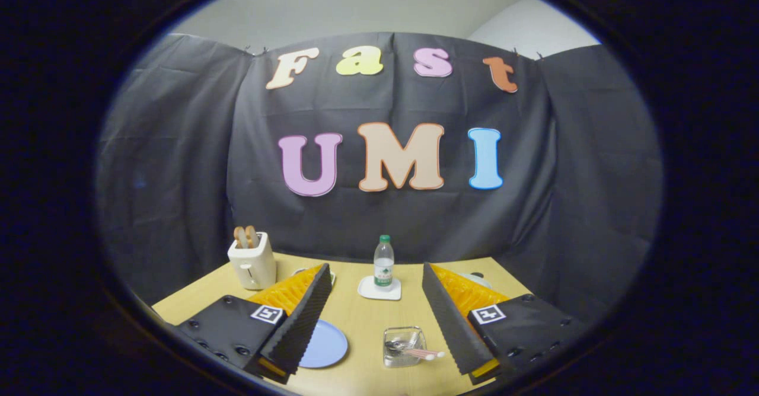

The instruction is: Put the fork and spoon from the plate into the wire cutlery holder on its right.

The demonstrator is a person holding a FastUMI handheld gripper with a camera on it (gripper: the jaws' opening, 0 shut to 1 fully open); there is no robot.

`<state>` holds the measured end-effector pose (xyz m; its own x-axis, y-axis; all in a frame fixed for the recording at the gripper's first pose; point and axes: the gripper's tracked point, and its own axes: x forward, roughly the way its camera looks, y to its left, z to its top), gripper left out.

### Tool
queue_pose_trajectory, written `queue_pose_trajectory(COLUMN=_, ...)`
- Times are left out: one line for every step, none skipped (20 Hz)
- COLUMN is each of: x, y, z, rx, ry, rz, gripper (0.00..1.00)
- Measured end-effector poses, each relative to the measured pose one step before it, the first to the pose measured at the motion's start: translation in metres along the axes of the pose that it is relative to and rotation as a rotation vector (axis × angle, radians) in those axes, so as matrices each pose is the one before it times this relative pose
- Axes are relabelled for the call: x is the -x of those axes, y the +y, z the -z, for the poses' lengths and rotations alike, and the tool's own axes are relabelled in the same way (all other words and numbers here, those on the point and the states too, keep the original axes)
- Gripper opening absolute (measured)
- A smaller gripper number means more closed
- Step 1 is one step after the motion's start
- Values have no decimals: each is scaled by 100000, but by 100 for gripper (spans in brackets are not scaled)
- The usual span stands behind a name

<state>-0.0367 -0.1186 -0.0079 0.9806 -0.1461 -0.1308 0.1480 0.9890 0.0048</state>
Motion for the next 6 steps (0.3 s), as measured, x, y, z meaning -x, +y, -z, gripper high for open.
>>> queue_pose_trajectory(x=251, y=80, z=-425, rx=628, ry=-3251, rz=927, gripper=98)
queue_pose_trajectory(x=81, y=97, z=-105, rx=639, ry=-1301, rz=508, gripper=98)
queue_pose_trajectory(x=36, y=226, z=-211, rx=-315, ry=-1665, rz=32, gripper=98)
queue_pose_trajectory(x=26, y=201, z=-43, rx=-249, ry=-584, rz=159, gripper=98)
queue_pose_trajectory(x=-22, y=149, z=-32, rx=-449, ry=-153, rz=-398, gripper=98)
queue_pose_trajectory(x=123, y=146, z=-11, rx=-670, ry=-220, rz=7, gripper=98)
